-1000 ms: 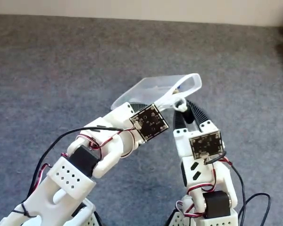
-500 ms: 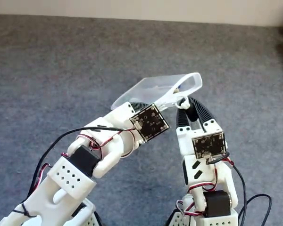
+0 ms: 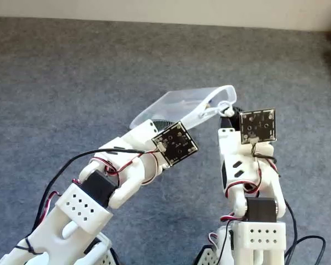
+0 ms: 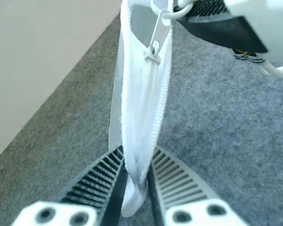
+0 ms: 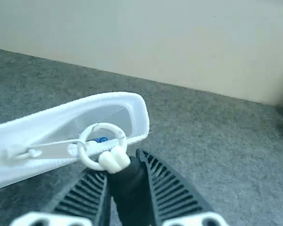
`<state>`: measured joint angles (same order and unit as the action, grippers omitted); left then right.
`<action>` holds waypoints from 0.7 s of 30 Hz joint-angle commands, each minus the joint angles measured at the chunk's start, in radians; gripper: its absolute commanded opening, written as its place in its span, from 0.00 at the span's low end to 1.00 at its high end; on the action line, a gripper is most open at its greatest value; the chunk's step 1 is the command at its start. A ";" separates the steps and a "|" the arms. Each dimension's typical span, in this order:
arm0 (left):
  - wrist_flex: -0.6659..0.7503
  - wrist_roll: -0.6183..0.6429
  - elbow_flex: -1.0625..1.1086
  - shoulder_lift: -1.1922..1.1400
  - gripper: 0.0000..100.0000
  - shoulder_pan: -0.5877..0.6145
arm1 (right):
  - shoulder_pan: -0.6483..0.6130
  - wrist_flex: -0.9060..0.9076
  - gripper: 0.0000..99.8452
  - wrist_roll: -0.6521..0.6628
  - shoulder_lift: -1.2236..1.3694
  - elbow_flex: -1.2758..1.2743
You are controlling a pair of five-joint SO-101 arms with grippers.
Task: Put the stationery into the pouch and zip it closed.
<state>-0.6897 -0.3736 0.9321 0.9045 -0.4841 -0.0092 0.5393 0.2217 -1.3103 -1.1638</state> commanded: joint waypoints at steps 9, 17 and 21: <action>0.005 0.011 -0.005 0.030 0.01 0.031 | 0.105 -0.073 0.00 -0.015 0.016 0.074; 0.005 0.011 -0.005 0.030 0.01 0.031 | 0.137 -0.077 0.00 -0.015 0.016 0.074; 0.005 0.011 -0.005 0.030 0.01 0.031 | 0.177 -0.077 0.00 -0.017 0.018 0.074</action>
<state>-0.6912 -0.3736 0.9321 0.9045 -0.4856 0.0936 0.4933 0.2186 -1.3011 -1.1638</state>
